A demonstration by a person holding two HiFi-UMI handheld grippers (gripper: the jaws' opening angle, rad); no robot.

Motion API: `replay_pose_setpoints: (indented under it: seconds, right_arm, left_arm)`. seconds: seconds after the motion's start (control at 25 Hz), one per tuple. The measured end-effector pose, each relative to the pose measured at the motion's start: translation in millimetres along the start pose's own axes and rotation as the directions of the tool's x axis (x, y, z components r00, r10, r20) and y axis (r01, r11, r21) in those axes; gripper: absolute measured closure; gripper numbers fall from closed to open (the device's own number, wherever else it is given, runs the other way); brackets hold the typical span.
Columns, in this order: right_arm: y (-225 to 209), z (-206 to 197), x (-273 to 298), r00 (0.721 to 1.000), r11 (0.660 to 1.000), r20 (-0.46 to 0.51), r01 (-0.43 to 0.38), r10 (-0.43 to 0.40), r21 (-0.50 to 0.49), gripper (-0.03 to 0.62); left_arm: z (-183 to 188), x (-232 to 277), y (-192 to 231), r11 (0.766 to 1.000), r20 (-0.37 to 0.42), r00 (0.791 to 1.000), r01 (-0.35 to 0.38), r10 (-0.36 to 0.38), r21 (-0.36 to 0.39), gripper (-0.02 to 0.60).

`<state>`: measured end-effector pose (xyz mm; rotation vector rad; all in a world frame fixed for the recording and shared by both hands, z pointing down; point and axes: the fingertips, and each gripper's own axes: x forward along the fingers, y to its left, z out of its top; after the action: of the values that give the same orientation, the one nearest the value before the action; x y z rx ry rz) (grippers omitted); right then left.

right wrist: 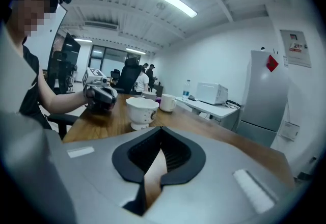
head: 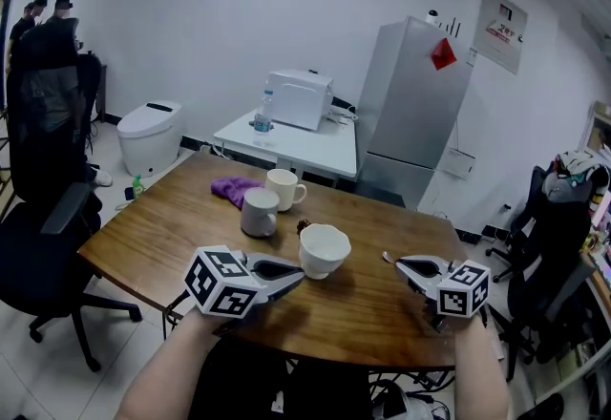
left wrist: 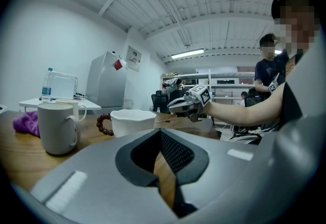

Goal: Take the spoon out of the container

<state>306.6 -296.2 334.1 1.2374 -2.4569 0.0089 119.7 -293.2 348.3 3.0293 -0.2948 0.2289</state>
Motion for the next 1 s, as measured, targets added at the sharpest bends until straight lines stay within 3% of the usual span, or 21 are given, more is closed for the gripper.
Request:
replay_pose_setpoints:
  seconds: [0.28, 0.6, 1.0]
  right_arm:
    - [51, 9, 25, 0.991, 0.986, 0.098, -0.102, 0.090, 0.129, 0.591]
    - [93, 25, 39, 0.972, 0.971, 0.151, -0.199, 0.178, 0.133, 0.592]
    - [100, 18, 51, 0.970, 0.964, 0.141, -0.218, 0.197, 0.153, 0.594]
  left_arm:
    - [0, 1, 0, 1.000, 0.000, 1.000, 0.001, -0.001, 0.001, 0.569]
    - [1, 1, 0, 1.000, 0.001, 1.000, 0.000, 0.000, 0.001, 0.569]
    - [0, 1, 0, 1.000, 0.000, 1.000, 0.001, -0.001, 0.000, 0.569]
